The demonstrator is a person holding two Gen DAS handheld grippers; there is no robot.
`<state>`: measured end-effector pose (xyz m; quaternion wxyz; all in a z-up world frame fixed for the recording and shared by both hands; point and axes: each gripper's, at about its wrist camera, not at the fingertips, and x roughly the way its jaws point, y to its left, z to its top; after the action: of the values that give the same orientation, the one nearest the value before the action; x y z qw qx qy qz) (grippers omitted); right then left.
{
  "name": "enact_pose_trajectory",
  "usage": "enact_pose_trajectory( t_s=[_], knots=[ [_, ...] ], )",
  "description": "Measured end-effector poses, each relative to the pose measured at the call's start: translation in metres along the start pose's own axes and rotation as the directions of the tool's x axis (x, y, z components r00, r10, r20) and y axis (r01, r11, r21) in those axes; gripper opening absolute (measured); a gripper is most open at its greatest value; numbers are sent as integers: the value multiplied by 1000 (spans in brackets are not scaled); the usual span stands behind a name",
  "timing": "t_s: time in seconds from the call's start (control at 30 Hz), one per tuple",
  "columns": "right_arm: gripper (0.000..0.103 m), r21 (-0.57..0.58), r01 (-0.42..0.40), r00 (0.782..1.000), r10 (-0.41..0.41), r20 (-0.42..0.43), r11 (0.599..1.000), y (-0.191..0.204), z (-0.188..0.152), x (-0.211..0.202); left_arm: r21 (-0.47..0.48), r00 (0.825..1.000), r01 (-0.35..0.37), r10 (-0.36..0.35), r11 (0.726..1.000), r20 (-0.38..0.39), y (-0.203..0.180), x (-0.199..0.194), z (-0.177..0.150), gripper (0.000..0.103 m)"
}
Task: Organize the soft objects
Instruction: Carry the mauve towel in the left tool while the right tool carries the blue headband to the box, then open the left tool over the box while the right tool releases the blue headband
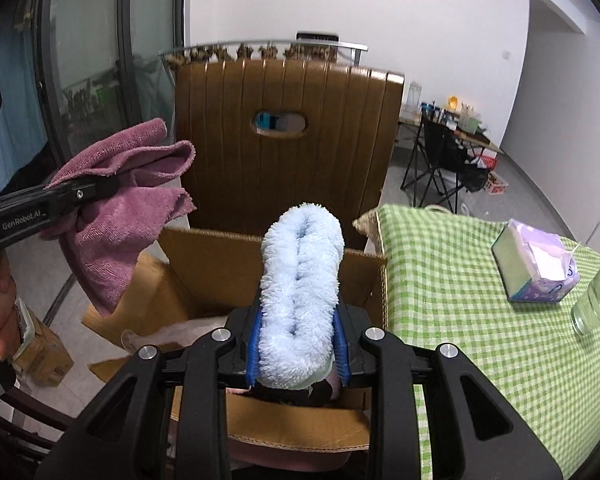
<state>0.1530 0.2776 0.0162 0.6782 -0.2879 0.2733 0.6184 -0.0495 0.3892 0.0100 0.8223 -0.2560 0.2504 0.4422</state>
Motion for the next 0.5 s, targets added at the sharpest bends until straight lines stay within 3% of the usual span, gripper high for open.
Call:
enact_pose_trajectory(
  t_s=[0.1,0.17,0.3,0.47,0.5],
  knots=[
    [30,-41,3,993,-8,-115,999,8,-5,27,-29,993,-12,9,999,-116,6,23,-4,20],
    [30,-39,-17,982,9,-190,999,11,-10,45,-20,976,-33,28,999,-215,7,44,-12,20],
    [30,-13,-60,944,52,-325,998,11,-20,78,-1,923,-50,46,999,-383,8,86,-36,21],
    [30,1,-56,918,51,-393,998,10,-26,102,5,897,-41,39,999,-441,3,106,-50,21],
    [30,-5,-54,914,48,-403,999,12,-28,106,9,894,-35,35,999,-448,2,109,-51,26]
  ],
)
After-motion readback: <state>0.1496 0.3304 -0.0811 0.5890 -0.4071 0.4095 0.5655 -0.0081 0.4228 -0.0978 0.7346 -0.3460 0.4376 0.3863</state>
